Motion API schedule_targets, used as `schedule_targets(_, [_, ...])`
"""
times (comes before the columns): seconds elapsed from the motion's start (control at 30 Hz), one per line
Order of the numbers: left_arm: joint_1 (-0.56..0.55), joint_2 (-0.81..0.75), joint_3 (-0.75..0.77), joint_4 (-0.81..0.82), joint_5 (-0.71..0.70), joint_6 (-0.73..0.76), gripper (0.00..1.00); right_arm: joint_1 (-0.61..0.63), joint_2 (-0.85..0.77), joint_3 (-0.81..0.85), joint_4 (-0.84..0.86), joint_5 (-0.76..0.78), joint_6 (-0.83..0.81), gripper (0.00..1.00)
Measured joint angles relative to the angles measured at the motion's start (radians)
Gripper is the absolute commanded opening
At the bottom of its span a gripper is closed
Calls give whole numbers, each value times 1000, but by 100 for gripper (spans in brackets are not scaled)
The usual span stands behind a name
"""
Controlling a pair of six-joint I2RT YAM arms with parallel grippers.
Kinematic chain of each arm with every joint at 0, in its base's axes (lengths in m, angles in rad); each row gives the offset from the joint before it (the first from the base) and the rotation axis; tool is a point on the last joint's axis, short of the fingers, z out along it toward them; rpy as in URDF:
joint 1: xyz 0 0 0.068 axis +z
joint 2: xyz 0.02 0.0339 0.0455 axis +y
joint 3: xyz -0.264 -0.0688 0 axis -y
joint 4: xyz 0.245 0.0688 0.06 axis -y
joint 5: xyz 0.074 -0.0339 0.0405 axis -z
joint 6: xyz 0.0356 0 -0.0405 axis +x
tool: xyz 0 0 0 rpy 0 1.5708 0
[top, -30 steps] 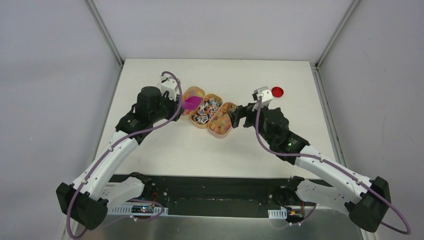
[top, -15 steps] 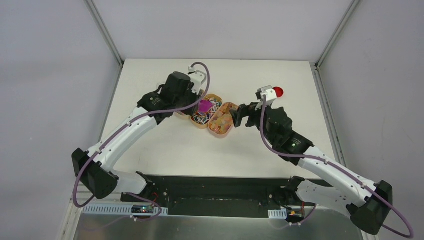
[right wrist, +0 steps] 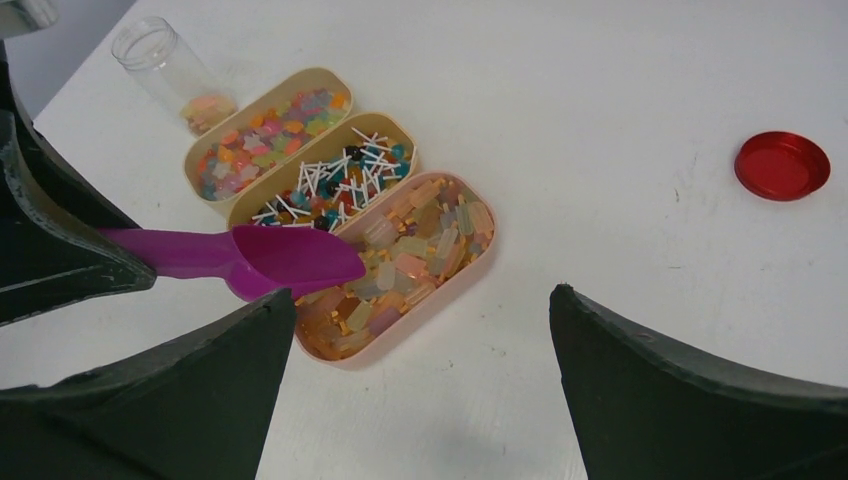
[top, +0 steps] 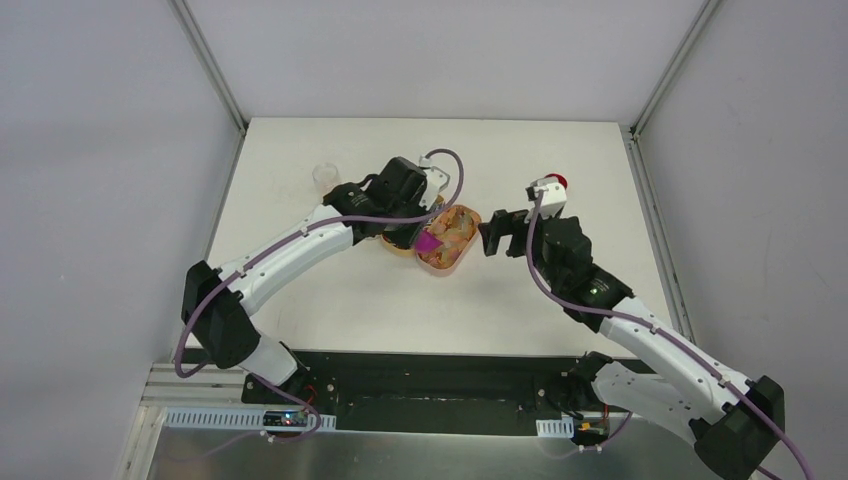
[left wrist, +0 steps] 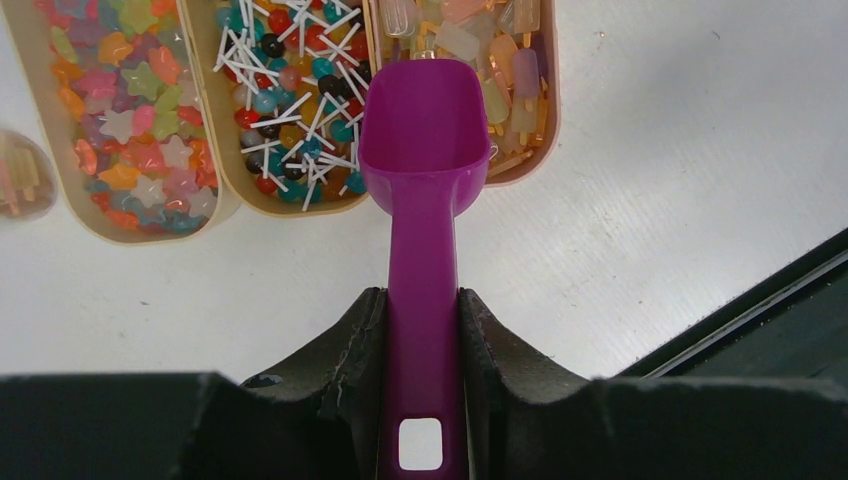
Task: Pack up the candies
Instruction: Scoop the fake candies from the storage box.
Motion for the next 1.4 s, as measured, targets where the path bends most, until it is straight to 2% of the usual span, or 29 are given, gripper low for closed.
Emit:
schedule_targets(0.4, [-7,95,3,49,14,1,0,-53,-105,-47,-28,-41,8,100])
schedule_targets(0.67, [-13,114,14,60,20,0,0,-62,-120,-64,-33,-57,8,100])
schedule_targets(1.1, [-13,113,183,-145,-8,6,0,-71,-145,-70,-43,-70,5,100])
schedule_targets(1.4, [-13,123,215,-241,-1,30,0,-76,-145,-70,-43,-82,4,100])
